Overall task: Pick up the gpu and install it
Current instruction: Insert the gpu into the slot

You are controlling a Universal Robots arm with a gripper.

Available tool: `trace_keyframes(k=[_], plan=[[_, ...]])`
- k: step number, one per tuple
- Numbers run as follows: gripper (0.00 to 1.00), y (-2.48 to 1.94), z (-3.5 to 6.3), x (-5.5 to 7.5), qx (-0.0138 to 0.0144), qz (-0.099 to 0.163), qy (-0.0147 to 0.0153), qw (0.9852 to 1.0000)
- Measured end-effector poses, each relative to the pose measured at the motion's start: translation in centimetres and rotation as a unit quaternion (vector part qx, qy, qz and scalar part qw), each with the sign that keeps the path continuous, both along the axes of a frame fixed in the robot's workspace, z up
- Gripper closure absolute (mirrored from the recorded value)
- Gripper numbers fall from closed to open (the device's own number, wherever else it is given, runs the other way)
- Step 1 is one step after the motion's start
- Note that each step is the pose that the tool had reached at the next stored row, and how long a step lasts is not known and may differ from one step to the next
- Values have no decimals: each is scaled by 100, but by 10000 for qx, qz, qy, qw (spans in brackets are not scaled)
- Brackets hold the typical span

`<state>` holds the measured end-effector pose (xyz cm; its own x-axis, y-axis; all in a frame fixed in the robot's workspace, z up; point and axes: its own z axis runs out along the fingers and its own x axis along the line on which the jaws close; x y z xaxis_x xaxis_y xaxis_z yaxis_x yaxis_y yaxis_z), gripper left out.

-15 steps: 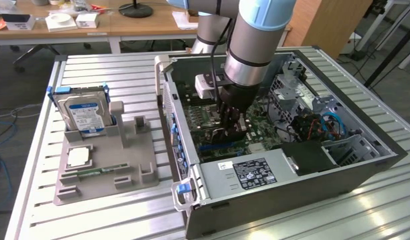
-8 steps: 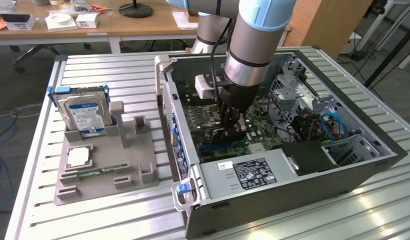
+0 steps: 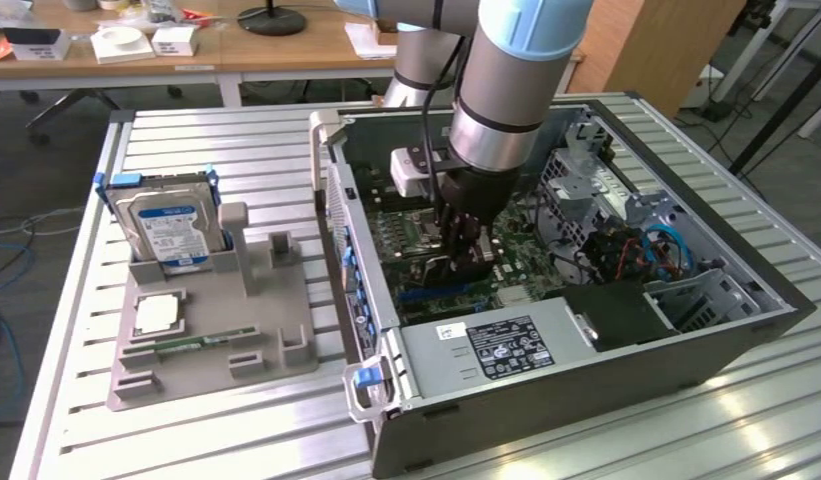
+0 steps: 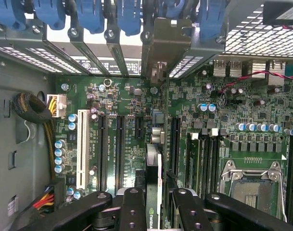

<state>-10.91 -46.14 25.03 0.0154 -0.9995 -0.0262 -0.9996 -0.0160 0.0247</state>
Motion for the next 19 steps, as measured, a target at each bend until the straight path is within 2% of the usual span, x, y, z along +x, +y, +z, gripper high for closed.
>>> trace_keyframes(k=[19], plan=[[73,0,-5,5,0,3,0,10000]])
